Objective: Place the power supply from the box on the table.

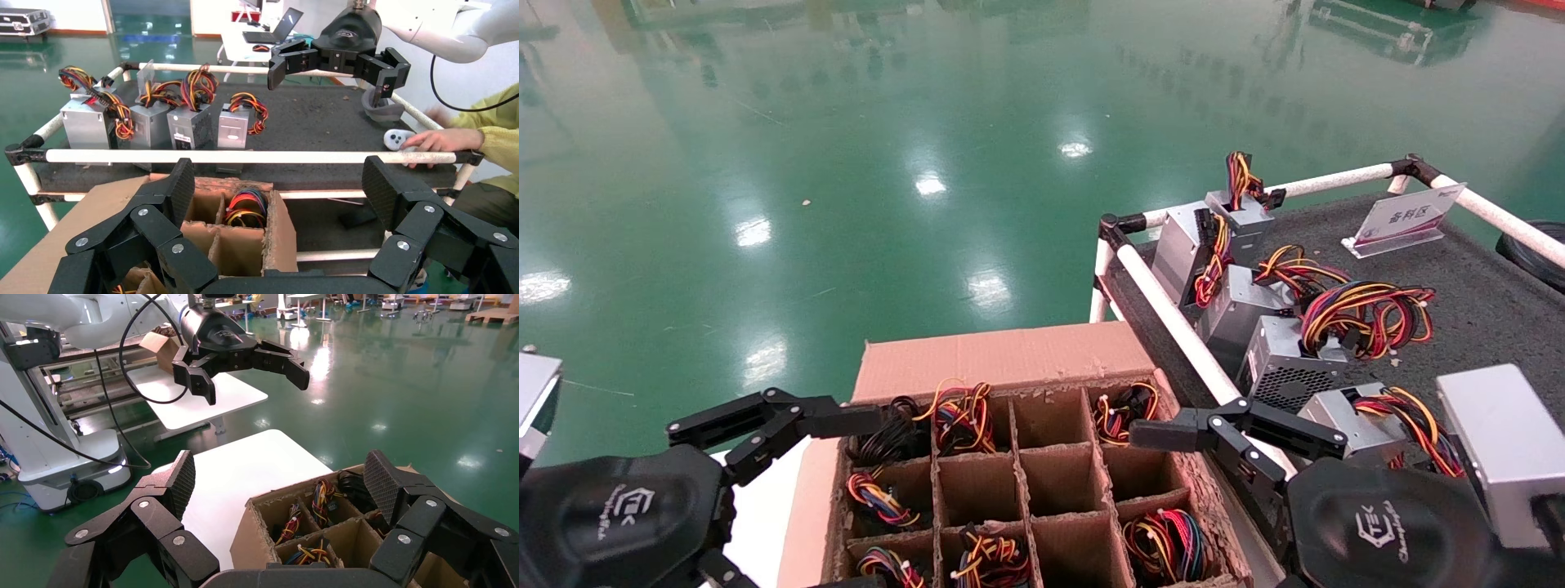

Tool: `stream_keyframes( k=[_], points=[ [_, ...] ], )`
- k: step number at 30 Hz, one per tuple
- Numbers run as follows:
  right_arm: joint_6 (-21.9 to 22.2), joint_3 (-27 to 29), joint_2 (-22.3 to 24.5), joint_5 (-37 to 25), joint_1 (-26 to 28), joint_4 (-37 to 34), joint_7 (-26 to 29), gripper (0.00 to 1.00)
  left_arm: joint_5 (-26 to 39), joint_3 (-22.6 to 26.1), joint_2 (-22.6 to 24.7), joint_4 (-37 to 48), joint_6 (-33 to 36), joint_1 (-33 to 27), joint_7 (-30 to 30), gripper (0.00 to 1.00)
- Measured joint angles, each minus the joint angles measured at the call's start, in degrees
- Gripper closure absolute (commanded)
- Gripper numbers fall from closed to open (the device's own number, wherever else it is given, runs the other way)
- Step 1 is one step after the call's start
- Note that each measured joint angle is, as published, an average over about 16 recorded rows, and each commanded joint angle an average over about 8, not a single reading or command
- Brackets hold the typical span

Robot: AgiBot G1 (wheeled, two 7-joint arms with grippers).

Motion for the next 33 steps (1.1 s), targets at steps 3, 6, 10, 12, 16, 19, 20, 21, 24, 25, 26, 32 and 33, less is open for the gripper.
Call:
stream_keyframes(
  k=[3,6,10,12,16,19,20,21,24,25,26,32,33],
  points=[
    [0.0,0.0,0.0,0.0,0.0,0.0,0.0,0.0,0.0,0.0,0.0,0.0,0.0,0.0,0.0,0.0],
    [0.0,0.0,0.0,0.0,0.0,0.0,0.0,0.0,0.0,0.0,0.0,0.0,0.0,0.0,0.0,0.0],
    [0.0,0.0,0.0,0.0,0.0,0.0,0.0,0.0,0.0,0.0,0.0,0.0,0.0,0.0,0.0,0.0],
    [0.0,0.0,0.0,0.0,0.0,0.0,0.0,0.0,0.0,0.0,0.0,0.0,0.0,0.0,0.0,0.0],
    [0.0,0.0,0.0,0.0,0.0,0.0,0.0,0.0,0.0,0.0,0.0,0.0,0.0,0.0,0.0,0.0],
    [0.0,0.0,0.0,0.0,0.0,0.0,0.0,0.0,0.0,0.0,0.0,0.0,0.0,0.0,0.0,0.0],
    [0.0,0.0,0.0,0.0,0.0,0.0,0.0,0.0,0.0,0.0,0.0,0.0,0.0,0.0,0.0,0.0],
    [0.0,0.0,0.0,0.0,0.0,0.0,0.0,0.0,0.0,0.0,0.0,0.0,0.0,0.0,0.0,0.0],
    [0.0,0.0,0.0,0.0,0.0,0.0,0.0,0.0,0.0,0.0,0.0,0.0,0.0,0.0,0.0,0.0],
    [0.0,0.0,0.0,0.0,0.0,0.0,0.0,0.0,0.0,0.0,0.0,0.0,0.0,0.0,0.0,0.0],
    [0.0,0.0,0.0,0.0,0.0,0.0,0.0,0.0,0.0,0.0,0.0,0.0,0.0,0.0,0.0,0.0],
    [0.0,0.0,0.0,0.0,0.0,0.0,0.0,0.0,0.0,0.0,0.0,0.0,0.0,0.0,0.0,0.0],
    [0.0,0.0,0.0,0.0,0.0,0.0,0.0,0.0,0.0,0.0,0.0,0.0,0.0,0.0,0.0,0.0]
  ],
)
